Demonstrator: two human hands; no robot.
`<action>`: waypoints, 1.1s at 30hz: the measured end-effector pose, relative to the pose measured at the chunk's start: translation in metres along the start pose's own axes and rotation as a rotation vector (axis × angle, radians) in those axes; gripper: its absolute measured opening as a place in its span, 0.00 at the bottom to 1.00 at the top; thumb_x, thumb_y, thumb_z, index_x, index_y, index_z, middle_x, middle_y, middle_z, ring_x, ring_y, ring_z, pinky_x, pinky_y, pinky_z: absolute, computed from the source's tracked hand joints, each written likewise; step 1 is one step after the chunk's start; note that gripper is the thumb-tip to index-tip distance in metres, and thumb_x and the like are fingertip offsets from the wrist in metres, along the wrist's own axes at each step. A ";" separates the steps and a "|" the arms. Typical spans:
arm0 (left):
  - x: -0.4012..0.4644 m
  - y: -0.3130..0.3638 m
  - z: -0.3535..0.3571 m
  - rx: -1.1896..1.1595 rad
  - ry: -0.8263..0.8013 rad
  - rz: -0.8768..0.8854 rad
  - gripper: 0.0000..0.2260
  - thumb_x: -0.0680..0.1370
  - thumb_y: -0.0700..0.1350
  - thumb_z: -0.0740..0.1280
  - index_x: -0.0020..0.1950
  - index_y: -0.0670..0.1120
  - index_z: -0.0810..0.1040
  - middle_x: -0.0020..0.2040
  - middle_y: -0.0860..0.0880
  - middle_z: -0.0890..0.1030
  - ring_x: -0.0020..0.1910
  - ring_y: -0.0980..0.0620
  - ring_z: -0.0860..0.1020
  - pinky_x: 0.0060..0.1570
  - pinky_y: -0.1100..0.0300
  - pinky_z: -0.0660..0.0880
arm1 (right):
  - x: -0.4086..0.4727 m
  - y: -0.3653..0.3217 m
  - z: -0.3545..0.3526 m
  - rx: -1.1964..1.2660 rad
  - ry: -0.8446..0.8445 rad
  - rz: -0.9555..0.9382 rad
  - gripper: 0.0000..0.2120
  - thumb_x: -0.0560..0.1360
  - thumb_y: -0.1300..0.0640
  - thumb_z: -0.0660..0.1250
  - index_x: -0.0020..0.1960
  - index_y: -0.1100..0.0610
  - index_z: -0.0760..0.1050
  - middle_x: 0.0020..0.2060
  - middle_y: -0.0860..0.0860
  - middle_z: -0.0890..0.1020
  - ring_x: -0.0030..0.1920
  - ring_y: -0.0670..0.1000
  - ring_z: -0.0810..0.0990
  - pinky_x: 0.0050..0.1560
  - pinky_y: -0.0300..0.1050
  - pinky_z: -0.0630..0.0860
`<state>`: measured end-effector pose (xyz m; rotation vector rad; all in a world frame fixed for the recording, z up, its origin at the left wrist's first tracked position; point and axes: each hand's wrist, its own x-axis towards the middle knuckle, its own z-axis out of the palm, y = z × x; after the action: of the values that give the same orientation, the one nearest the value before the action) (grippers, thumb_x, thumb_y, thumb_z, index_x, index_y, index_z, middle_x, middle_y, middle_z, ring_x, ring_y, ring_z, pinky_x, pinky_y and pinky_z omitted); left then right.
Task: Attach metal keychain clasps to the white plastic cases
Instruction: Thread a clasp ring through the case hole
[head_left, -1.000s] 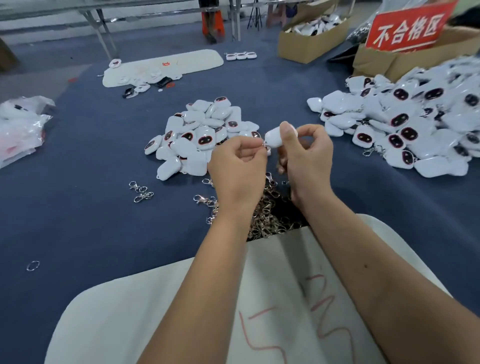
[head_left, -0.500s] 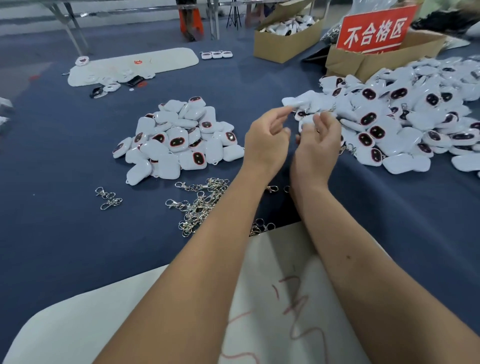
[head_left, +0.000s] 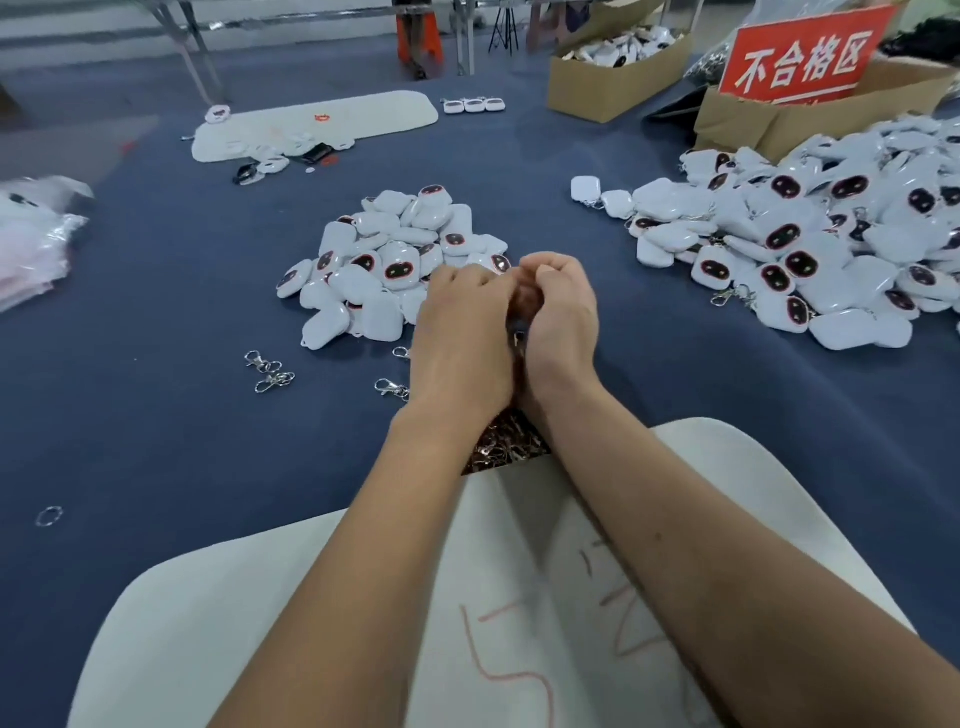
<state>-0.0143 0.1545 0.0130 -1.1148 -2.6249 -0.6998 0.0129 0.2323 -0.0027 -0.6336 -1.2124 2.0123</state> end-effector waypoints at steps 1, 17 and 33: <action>-0.005 -0.008 -0.003 0.024 -0.004 -0.025 0.17 0.75 0.37 0.62 0.61 0.49 0.78 0.59 0.51 0.79 0.62 0.44 0.71 0.56 0.51 0.71 | -0.003 0.002 0.006 0.030 -0.002 0.019 0.12 0.82 0.64 0.55 0.46 0.56 0.75 0.40 0.52 0.81 0.36 0.45 0.78 0.33 0.35 0.75; -0.031 -0.052 -0.025 0.051 0.099 -0.329 0.11 0.82 0.42 0.66 0.64 0.48 0.79 0.58 0.45 0.79 0.60 0.43 0.69 0.53 0.55 0.65 | -0.004 -0.030 0.010 -1.608 -0.645 -0.353 0.14 0.76 0.47 0.74 0.47 0.59 0.80 0.43 0.53 0.83 0.47 0.55 0.80 0.49 0.52 0.80; -0.033 -0.056 -0.017 -0.884 0.309 -0.379 0.09 0.83 0.48 0.68 0.49 0.47 0.87 0.42 0.52 0.87 0.37 0.54 0.85 0.48 0.48 0.84 | 0.006 0.000 -0.004 -0.390 -0.643 -0.108 0.04 0.80 0.56 0.72 0.55 0.54 0.80 0.37 0.50 0.84 0.31 0.48 0.80 0.26 0.39 0.69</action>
<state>-0.0320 0.0912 -0.0033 -0.5502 -2.2704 -2.0450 0.0115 0.2393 -0.0049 -0.0703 -1.9987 1.9596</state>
